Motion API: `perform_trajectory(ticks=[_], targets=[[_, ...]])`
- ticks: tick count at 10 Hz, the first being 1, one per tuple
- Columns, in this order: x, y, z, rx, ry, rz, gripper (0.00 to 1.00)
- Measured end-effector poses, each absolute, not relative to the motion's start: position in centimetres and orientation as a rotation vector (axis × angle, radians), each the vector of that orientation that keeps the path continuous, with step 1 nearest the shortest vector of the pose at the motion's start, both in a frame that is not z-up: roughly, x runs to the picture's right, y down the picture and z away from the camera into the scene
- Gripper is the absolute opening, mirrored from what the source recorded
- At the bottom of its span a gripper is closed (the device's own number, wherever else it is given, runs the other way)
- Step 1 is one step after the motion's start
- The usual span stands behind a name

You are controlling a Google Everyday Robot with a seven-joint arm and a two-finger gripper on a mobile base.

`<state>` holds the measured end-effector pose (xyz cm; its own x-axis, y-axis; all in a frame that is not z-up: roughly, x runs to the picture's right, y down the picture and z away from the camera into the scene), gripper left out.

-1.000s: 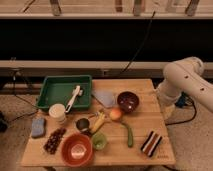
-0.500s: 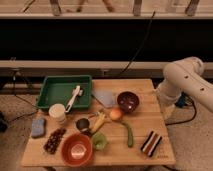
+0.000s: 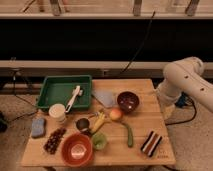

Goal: Place pepper in red bowl

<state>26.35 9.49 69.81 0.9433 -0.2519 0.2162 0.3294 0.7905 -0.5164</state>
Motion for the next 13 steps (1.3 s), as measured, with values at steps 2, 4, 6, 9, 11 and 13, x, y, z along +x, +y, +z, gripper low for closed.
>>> perform_trajectory(ticks=[2,4,6,9,11,13], targets=[[26.3,9.5,69.8,-0.58,-0.139,-0.314,0.8],[26.3,9.5,69.8,-0.58,-0.139,-0.314,0.8],[26.3,9.5,69.8,-0.58,-0.139,-0.314,0.8],[26.3,9.7,69.9,-0.58,-0.143,-0.321,0.8],[25.1,11.2,70.3,-0.578,-0.17,-0.387,0.8],[22.9,13.7,71.7,-0.565,-0.206,-0.505,0.8]])
